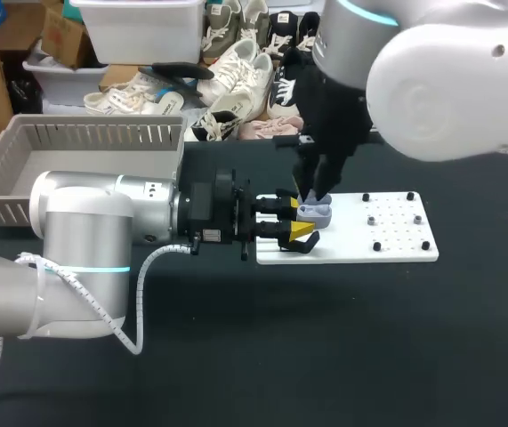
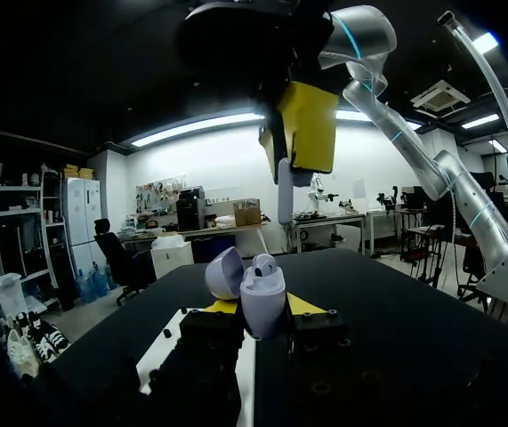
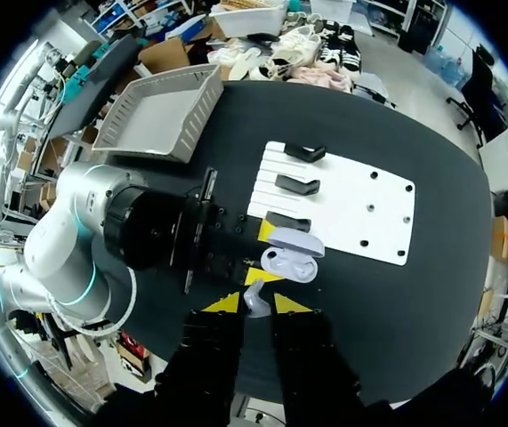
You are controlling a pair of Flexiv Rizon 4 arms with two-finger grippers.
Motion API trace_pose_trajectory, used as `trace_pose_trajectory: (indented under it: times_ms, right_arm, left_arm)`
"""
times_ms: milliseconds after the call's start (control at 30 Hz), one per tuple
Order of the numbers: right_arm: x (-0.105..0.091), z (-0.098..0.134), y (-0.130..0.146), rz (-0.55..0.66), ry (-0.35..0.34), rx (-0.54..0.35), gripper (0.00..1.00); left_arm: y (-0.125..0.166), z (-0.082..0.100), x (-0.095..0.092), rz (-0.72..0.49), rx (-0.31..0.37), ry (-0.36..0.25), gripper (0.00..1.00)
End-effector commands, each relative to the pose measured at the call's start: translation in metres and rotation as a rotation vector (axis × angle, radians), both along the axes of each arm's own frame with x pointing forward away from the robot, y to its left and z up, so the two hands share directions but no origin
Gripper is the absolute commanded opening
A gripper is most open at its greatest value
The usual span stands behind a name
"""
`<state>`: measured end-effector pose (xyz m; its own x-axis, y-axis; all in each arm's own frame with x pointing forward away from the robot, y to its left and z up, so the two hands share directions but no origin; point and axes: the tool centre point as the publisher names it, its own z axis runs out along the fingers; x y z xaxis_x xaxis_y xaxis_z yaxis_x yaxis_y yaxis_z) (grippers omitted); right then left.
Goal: Pick up each earbud case from the left stands, insert the matching earbuds, close the lid, and place the case in the box.
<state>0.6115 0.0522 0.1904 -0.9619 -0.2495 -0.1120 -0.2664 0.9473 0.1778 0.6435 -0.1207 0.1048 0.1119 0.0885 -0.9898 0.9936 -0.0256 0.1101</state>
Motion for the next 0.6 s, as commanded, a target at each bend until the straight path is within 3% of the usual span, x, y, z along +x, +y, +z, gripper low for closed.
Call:
trace_pose_trajectory:
  times_ms: [33, 600]
  right_arm:
    - [0.0057, -0.0037, 0.0025, 0.008, 0.022, -0.010, 0.00]
    - [0.0096, -0.0115, 0.0003, 0.009, 0.052, -0.030, 0.00]
  left_arm:
    - [0.0001, -0.0006, 0.0001, 0.001, -0.003, -0.001, 0.00]
    - [0.0001, -0.0006, 0.0001, 0.001, -0.003, -0.001, 0.00]
